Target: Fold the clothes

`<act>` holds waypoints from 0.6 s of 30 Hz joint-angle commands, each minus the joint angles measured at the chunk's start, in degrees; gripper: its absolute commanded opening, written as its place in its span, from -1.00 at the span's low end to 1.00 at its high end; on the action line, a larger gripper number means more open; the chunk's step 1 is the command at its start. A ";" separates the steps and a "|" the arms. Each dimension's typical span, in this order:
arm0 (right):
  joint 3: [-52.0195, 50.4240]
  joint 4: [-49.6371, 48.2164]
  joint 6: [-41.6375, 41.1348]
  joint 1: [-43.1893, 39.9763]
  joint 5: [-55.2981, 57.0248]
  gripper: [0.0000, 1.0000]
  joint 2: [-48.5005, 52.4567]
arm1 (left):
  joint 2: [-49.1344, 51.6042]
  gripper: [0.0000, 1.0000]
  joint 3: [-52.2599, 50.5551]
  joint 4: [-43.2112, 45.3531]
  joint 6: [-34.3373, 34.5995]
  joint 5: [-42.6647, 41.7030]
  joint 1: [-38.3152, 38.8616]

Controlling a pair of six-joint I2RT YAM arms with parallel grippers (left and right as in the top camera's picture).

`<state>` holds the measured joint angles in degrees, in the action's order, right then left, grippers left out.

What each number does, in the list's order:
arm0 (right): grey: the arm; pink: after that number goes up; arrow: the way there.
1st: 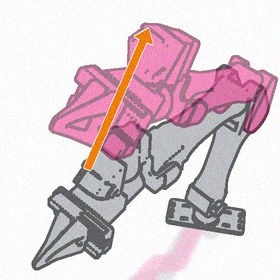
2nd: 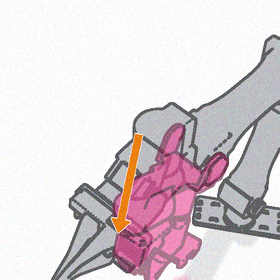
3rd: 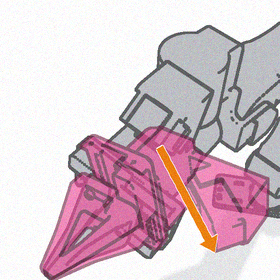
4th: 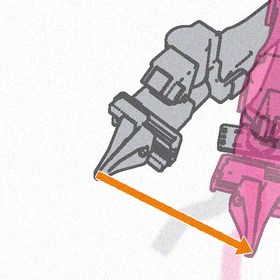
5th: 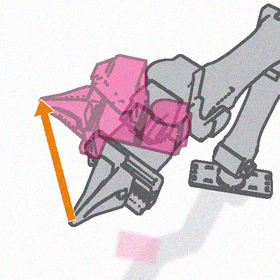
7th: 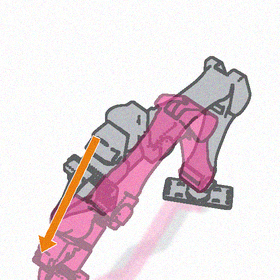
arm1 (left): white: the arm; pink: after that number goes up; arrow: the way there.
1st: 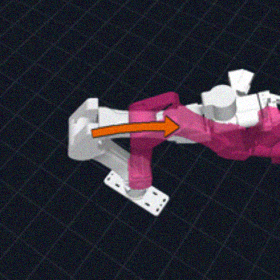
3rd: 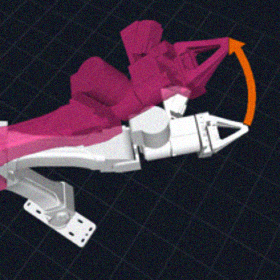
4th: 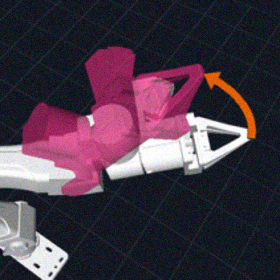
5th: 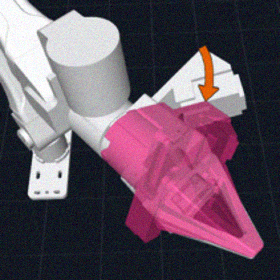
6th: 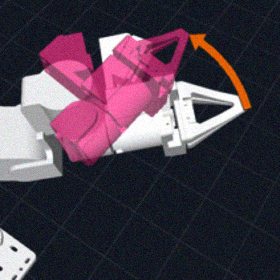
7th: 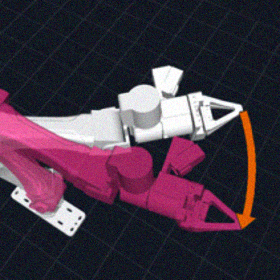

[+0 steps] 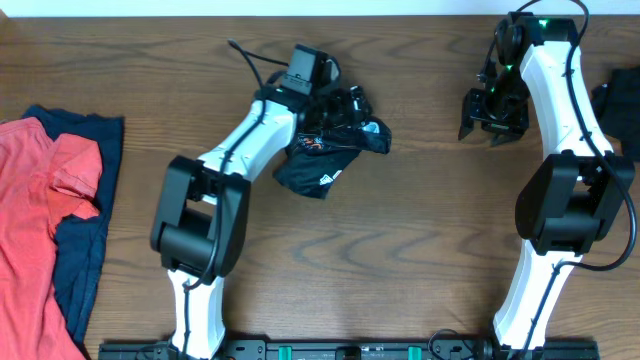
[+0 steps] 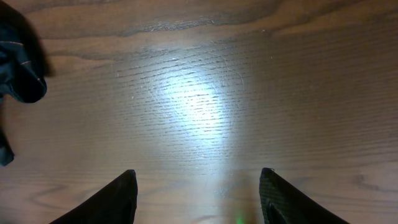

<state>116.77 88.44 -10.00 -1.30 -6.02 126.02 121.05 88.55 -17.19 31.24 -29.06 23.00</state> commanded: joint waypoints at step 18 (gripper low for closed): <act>0.07 1.16 0.59 -0.13 -0.66 0.20 -1.18 | 7.37 0.96 11.41 16.02 2.91 -0.59 -3.72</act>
<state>116.77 89.54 -10.00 -1.30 -6.04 126.02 128.07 97.34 -1.26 34.15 -28.75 18.52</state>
